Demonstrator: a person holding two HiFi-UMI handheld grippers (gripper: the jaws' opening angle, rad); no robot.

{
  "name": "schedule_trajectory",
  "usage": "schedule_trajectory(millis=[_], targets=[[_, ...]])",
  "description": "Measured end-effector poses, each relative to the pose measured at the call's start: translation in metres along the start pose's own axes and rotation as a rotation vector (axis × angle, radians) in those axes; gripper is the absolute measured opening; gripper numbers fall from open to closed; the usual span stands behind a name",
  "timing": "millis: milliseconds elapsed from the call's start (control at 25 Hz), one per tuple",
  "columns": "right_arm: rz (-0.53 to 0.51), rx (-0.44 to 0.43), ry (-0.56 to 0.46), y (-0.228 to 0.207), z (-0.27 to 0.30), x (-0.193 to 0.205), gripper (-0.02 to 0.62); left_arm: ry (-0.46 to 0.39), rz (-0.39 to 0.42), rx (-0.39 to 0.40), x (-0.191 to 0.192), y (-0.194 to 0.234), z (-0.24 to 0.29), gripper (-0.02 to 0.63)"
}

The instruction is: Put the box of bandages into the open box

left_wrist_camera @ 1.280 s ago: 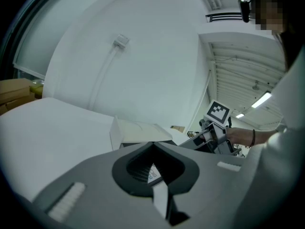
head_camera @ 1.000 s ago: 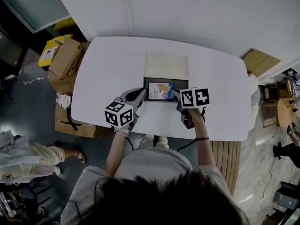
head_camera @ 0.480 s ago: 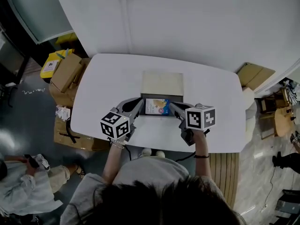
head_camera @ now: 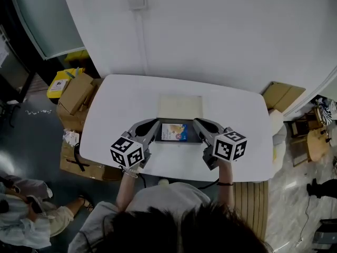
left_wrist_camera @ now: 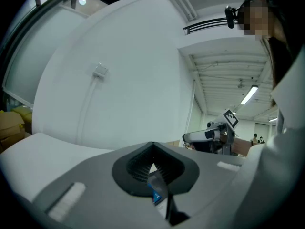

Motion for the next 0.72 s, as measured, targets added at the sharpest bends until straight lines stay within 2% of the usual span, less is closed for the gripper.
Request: schedule_trajectory(millis=[280,720], targets=[[-0.056,-0.003,-0.111,0.002,-0.01,-0.008,0.014,-0.045,0.033,-0.006,-0.007,-0.008,-0.005,-0.006],[-0.104,-0.003,-0.141,0.003,-0.017,-0.01,0.014,-0.102,0.035,-0.005,-0.016,-0.019,-0.008,-0.006]])
Point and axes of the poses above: the fingertips, and each gripper's own axes: z forward along the fingers, y to its left, x out of its underside, the point moved 9 cm from there along -z, backward along the fingers, and after that the axes turned 7 degrees about -z, right-handed, at the moved point
